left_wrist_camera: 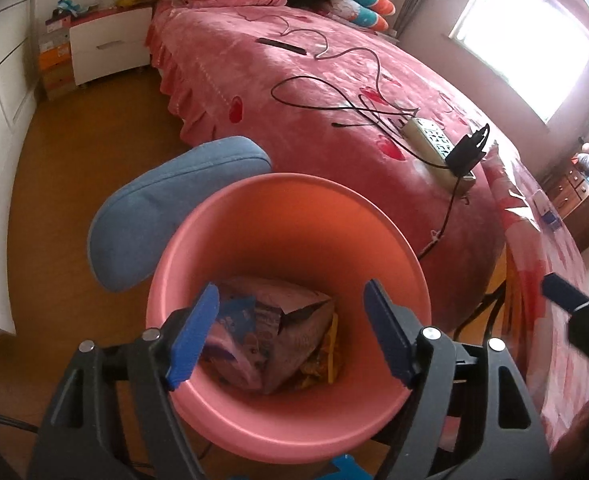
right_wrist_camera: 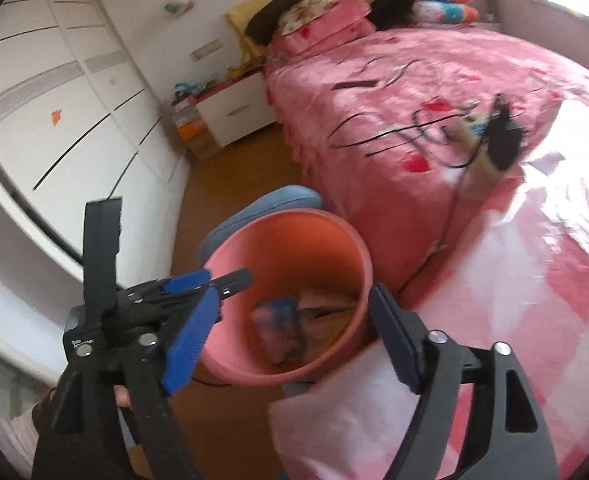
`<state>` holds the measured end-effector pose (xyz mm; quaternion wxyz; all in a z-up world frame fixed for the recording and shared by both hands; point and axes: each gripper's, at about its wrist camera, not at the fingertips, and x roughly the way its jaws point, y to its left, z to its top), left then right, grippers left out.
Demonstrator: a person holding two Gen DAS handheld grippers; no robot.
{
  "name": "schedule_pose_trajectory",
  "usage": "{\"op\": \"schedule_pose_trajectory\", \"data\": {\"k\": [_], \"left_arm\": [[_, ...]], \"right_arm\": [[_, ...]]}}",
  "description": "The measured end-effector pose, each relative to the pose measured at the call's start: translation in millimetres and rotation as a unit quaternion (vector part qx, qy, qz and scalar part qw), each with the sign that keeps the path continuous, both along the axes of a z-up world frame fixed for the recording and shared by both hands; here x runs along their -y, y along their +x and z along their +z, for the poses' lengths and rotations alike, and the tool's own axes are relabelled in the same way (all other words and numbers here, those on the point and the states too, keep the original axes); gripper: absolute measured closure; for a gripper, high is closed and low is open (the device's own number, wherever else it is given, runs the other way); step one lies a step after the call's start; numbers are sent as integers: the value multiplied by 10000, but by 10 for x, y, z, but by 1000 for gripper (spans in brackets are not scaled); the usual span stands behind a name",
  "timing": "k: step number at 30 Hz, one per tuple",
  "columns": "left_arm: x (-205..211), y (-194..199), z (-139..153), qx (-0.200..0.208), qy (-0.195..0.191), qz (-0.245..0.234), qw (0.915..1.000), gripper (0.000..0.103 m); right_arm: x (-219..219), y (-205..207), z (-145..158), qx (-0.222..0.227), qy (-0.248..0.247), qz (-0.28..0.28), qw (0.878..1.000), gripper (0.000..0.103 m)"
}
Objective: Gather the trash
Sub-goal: 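Open both grippers over the pink bucket to drop the pack and bag, then move both tools back over the table toward the Vinda box and Coffeemax wrapper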
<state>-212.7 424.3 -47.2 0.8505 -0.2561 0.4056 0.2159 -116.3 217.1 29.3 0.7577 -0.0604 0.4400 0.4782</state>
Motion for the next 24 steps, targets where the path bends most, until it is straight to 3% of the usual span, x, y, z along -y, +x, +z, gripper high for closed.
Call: {"op": "schedule_pose_trajectory", "data": {"k": [5,9,21,24], "left_arm": [[65,32,55,-24,104,51,9999,27],[176,71,143,-208,445,76,9988,27],[598,225,497,-245,1058,-245,9938,27],[745,279,577,-215,1253,-373,9912,20]], "right_arm": [[198,7,88,237,-43,-285,9993,21],[363,11,111,371,-129,-465,9981,20],[916,70,126,463,-113,-998,9939,20],[1055,47,144,542,-116,-1123,9921,15]]}}
